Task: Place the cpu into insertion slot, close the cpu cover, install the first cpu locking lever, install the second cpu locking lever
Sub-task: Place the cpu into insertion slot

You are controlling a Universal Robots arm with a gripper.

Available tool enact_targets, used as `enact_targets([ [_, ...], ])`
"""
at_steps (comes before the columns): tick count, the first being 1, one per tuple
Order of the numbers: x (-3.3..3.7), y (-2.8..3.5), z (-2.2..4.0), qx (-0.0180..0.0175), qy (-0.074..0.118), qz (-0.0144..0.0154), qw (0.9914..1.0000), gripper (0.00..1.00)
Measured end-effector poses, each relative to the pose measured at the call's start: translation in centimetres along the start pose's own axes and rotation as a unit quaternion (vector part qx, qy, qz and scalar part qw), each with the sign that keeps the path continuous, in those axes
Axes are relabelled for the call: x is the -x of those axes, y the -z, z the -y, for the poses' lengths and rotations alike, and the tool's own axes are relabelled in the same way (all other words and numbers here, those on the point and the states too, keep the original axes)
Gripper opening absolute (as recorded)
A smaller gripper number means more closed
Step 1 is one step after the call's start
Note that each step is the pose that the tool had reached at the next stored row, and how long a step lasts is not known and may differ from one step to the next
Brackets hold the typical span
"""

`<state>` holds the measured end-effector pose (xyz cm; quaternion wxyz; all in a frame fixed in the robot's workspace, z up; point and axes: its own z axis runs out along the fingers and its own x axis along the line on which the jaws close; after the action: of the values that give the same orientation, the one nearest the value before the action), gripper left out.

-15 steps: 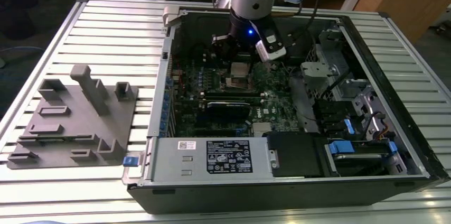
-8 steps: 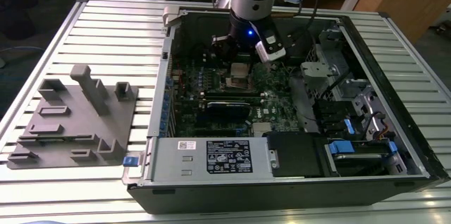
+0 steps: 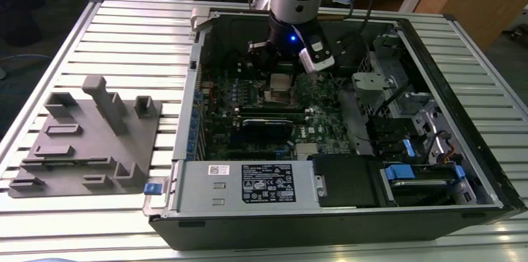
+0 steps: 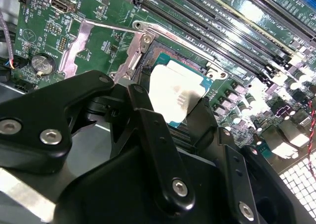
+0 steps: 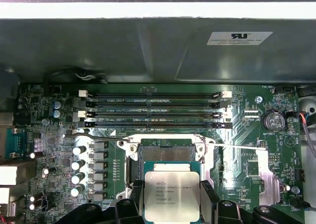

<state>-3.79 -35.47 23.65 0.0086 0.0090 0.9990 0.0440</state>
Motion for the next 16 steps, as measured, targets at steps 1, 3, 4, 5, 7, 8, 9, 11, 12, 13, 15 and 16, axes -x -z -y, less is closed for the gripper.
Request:
enact_targets([
  [1,0.00,0.00,0.00,0.0000,0.000,0.0000,1.00000,0.54],
  [3,0.00,-0.01,0.00,0.0000,-0.001,0.0001,1.00000,0.54],
  [4,0.00,-0.02,0.00,0.0000,-0.002,0.0002,1.00000,0.54],
  [5,0.00,-0.04,0.00,0.0000,-0.005,0.0005,0.99999,0.54],
  [7,0.00,-0.05,0.00,-0.0002,-0.012,0.0010,0.99993,0.54],
  [8,0.00,-0.05,0.01,-0.0002,-0.012,0.0011,0.99992,0.54],
  [9,0.00,-0.05,0.01,-0.0002,-0.012,0.0011,0.99992,0.54],
  [11,0.00,-0.05,0.00,-0.0002,-0.013,0.0011,0.99992,0.54],
  [12,0.00,-0.05,0.01,-0.0002,-0.013,0.0011,0.99992,0.54],
  [13,0.00,-0.05,0.00,-0.0002,-0.013,0.0011,0.99992,0.54],
  [15,0.00,-0.05,0.01,-0.0003,-0.015,0.0013,0.99989,0.54],
  [16,0.00,-0.06,0.00,-0.0003,-0.020,0.0018,0.99980,0.54],
])
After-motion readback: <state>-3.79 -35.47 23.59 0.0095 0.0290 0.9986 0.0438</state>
